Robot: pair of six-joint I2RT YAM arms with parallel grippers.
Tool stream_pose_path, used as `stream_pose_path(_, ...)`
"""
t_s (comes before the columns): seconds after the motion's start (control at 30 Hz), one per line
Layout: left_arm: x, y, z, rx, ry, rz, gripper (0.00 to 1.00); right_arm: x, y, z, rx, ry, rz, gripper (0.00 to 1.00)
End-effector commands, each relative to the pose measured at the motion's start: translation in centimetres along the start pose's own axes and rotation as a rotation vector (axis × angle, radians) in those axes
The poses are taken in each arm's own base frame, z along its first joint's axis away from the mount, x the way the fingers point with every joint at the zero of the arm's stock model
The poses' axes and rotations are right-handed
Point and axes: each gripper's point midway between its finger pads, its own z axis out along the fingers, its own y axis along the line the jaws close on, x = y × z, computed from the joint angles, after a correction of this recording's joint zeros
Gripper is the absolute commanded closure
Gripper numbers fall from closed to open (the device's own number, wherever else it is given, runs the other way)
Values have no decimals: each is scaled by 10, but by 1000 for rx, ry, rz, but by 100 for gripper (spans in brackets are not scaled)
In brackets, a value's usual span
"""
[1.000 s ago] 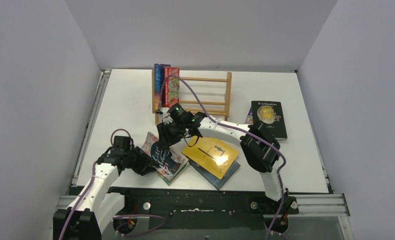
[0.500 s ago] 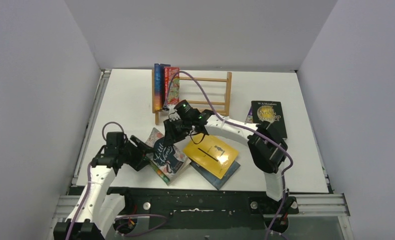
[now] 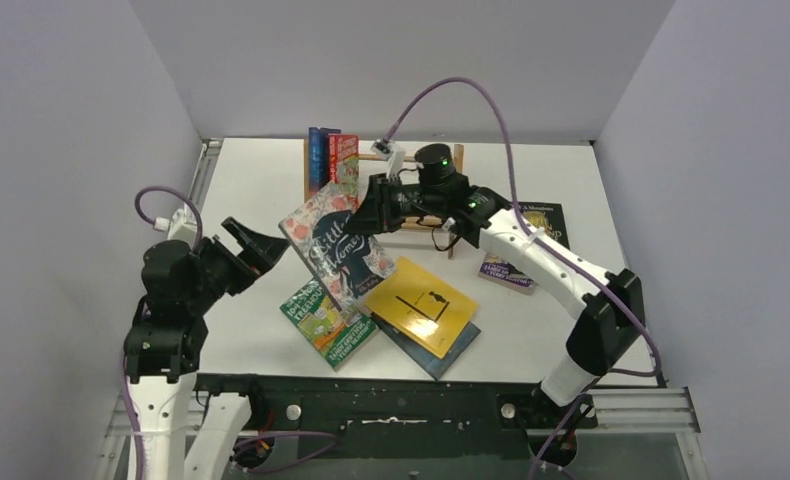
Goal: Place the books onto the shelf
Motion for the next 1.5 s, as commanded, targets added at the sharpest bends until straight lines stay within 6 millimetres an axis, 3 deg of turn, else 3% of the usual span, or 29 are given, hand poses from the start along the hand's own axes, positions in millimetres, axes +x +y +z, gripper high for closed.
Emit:
stream_pose_path(0.0,-42,-66,-13,180,-53,227,8,-88,46,-58,-72,-316,-87,100)
stream_pose_path(0.2,-46,-139,4,501,76,177,8,-135,33,-109,47,-560,-35,100)
stream_pose_path(0.33,-39,-185,16,667,86,213,3,-154,37,-125,27,-651,-14,100)
stream_pose_path(0.43,-26,-198,37,628,133,264,3,-157,46,-131,-5,-670,-15,100)
stream_pose_path(0.63,-36,-209,61,603,127,211,3,-150,52,-137,-50,-662,-7,100)
stream_pose_path(0.83,-24,-238,64,774,262,78,29,-142,56,-134,-100,-633,16,100)
stream_pose_path(1.1,-19,-242,64,810,303,19,58,-136,49,-128,-99,-610,33,100)
stream_pose_path(1.2,-16,-241,63,818,321,28,79,-132,41,-126,-64,-595,35,89)
stream_pose_path(1.27,-17,-242,62,825,319,46,99,-129,34,-127,-16,-588,29,77)
stream_pose_path(1.37,-25,-238,62,800,269,90,100,-121,10,-135,141,-580,36,52)
stream_pose_path(1.47,-39,-226,66,730,177,155,100,-109,-22,-158,370,-589,46,35)
